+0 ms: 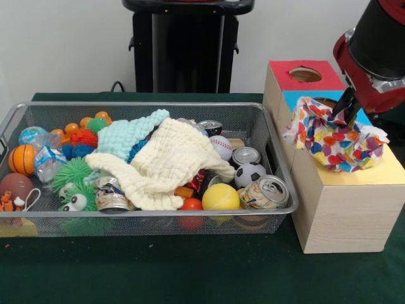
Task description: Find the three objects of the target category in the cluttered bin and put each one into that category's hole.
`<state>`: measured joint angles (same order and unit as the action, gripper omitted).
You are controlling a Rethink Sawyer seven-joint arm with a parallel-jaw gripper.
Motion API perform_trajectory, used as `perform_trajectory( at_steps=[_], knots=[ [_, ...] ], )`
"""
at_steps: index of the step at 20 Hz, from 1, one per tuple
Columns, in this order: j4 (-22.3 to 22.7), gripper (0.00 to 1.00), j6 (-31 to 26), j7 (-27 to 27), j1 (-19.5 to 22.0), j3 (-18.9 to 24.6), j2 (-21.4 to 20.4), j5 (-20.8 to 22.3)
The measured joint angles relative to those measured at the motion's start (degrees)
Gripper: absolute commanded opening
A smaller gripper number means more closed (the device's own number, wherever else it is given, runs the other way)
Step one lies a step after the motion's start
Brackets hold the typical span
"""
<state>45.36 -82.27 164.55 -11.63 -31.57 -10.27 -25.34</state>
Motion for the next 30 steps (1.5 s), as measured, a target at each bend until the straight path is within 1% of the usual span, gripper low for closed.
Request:
perform_trajectory(
  at_steps=[10,30],
  knots=[
    [0.0,0.00,0.1,0.0,-0.3,0.0,0.5,-0.5],
    [0.0,0.00,5.9,0.1,-2.0,0.0,4.0,-3.4]
  ],
)
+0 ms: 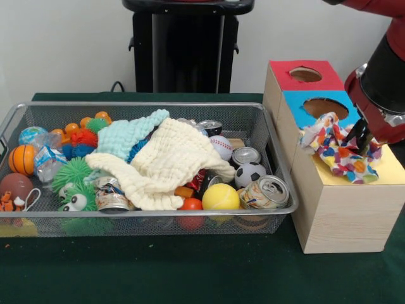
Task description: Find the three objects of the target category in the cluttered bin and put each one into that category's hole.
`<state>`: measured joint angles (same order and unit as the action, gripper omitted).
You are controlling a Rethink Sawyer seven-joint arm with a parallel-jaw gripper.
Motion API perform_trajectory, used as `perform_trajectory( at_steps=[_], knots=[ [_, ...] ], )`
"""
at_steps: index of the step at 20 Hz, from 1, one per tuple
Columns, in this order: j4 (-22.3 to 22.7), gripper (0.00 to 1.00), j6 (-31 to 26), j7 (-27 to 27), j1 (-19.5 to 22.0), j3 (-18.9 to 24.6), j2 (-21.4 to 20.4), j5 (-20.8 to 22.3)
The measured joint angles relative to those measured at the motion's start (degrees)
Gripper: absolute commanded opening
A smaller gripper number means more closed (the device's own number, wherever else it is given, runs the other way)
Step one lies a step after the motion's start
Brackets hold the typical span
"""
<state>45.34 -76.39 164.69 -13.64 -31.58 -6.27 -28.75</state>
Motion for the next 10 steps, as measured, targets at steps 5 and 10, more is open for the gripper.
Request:
perform_trajectory(
  at_steps=[5,10],
  knots=[
    [0.0,0.00,1.5,0.0,-0.4,0.0,0.4,-0.2],
    [0.1,0.00,2.6,0.0,-0.9,0.0,0.4,-0.2]
  ],
)
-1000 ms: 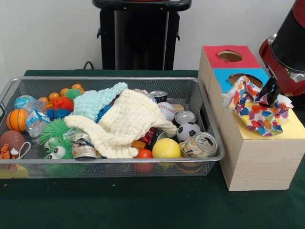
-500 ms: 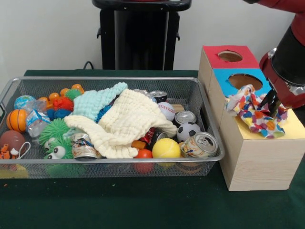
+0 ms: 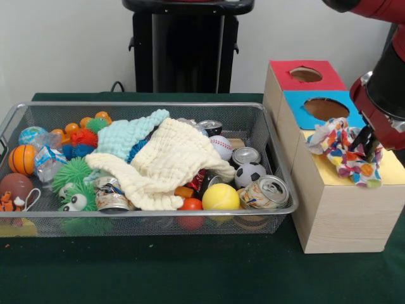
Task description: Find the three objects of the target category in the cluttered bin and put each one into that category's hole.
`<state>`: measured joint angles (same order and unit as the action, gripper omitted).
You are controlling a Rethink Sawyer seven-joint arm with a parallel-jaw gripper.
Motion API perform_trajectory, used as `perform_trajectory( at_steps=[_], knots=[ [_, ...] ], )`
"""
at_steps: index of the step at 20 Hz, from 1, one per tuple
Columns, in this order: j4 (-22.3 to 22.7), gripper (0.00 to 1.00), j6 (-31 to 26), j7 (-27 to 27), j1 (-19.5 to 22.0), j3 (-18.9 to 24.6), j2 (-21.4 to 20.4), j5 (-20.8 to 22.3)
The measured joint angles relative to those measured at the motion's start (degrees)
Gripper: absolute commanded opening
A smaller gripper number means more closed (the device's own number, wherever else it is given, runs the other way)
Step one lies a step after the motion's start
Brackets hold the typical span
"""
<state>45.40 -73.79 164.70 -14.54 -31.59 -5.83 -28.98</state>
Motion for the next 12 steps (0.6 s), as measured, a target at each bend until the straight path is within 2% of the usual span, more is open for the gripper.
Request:
perform_trajectory(
  at_steps=[5,12],
  knots=[
    [1.2,0.00,2.1,0.0,-0.8,0.0,-0.2,0.0],
    [5.4,0.00,8.4,0.0,-2.8,0.0,-1.6,-0.1]
  ],
)
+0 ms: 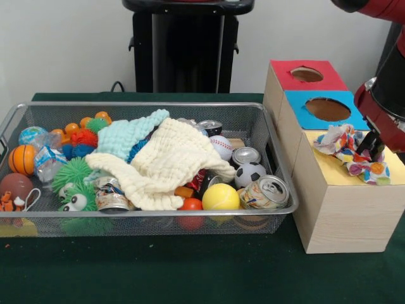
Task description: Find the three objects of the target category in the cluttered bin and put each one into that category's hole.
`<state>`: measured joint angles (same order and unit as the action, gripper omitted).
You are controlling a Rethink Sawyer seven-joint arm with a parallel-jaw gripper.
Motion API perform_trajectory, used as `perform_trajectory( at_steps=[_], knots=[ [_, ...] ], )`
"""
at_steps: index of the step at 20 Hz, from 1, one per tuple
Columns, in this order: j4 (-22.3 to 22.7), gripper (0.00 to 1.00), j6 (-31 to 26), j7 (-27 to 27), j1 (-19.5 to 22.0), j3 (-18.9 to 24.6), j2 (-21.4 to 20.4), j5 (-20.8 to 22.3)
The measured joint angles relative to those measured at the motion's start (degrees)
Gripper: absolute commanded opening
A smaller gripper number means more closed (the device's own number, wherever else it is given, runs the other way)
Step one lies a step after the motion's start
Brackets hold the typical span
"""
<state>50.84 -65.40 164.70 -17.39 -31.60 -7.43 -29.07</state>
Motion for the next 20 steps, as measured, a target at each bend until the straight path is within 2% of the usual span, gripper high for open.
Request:
perform_trajectory(
  at_steps=[8,16,20],
  knots=[
    [3.2,0.00,4.9,0.0,-2.2,-0.6,-1.1,0.0],
    [2.9,0.00,5.0,0.0,-3.3,-1.7,-0.5,0.1],
    [2.0,0.00,5.0,0.0,-3.4,-1.9,0.0,1.6]
  ],
)
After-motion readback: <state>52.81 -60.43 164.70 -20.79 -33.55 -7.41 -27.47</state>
